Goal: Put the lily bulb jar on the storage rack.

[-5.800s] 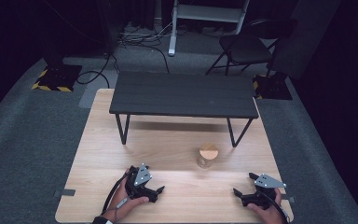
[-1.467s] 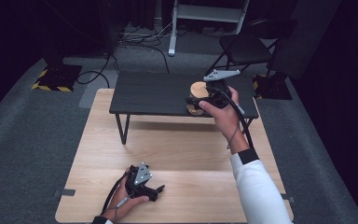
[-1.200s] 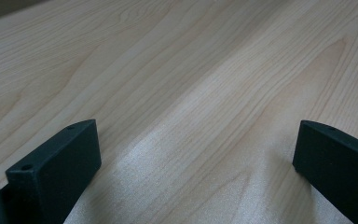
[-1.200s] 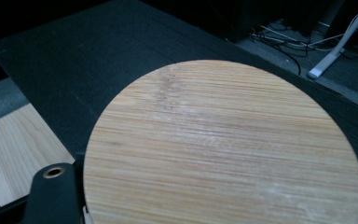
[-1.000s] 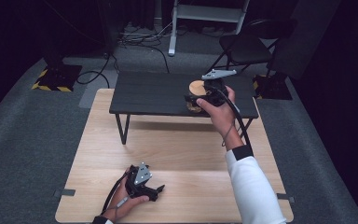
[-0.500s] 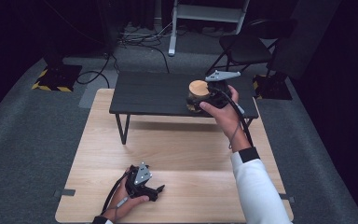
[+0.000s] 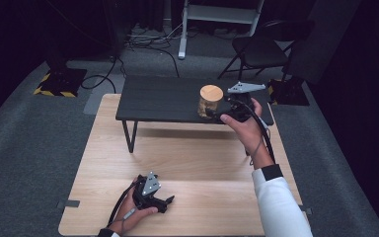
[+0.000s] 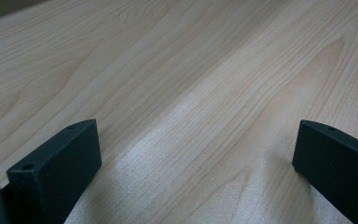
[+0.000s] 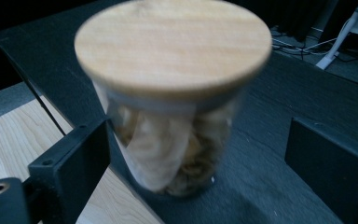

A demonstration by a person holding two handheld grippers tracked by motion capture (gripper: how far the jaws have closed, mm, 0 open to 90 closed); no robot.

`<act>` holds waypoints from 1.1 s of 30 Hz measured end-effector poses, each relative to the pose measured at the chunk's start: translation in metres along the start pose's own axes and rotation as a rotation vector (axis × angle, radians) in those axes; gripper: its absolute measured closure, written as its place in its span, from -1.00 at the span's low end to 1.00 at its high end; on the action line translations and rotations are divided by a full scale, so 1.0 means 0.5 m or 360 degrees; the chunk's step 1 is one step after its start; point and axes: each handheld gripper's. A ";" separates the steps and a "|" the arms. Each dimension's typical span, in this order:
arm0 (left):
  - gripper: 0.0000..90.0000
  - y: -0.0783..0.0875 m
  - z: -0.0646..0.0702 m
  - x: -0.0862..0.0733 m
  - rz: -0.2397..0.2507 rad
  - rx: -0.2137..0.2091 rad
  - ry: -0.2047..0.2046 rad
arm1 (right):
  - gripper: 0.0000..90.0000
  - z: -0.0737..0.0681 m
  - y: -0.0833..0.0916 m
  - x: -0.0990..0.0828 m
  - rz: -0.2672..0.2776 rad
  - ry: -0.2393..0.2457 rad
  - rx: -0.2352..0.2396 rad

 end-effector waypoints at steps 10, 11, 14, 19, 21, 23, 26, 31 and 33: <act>-0.98 0.000 0.000 0.000 0.0000 0.0000 -0.0001 | -0.86 -0.016 0.042 -0.055 0.0072 0.0028 0.0001; -0.98 0.000 0.000 0.000 0.0000 0.0000 0.0000 | -0.86 -0.019 0.046 -0.061 0.0083 0.0027 -0.0004; -0.98 0.000 0.000 0.000 0.0001 0.0000 -0.0001 | -0.86 -0.035 0.061 -0.085 0.0112 0.0074 -0.0030; -0.98 0.000 0.000 0.000 0.0001 0.0000 -0.0001 | -0.86 -0.071 0.084 -0.124 0.0123 0.0180 -0.0090; -0.98 0.000 0.000 0.000 0.0001 0.0000 -0.0002 | -0.86 -0.082 0.094 -0.146 0.0132 0.0183 -0.0096; -0.97 0.000 0.000 0.000 0.0000 0.0000 -0.0002 | -0.86 -0.092 0.106 -0.173 0.0137 0.0170 -0.0090; -0.97 0.000 0.000 0.000 0.0001 0.0001 -0.0002 | -0.86 -0.107 0.118 -0.206 0.0152 0.0164 -0.0099; -0.97 0.000 0.001 0.000 0.0002 0.0002 -0.0003 | -0.86 -0.132 0.138 -0.263 0.0159 0.0164 -0.0109; -0.97 0.000 0.001 -0.001 0.0002 0.0004 -0.0003 | -0.86 -0.144 0.146 -0.276 0.0131 0.0191 -0.0134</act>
Point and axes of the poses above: each handheld gripper's, and its own axes: y roughly backward along the jaws, x roughly out of its top, z roughly to its right, and after that the axes turned 15 degrees about y, right-handed
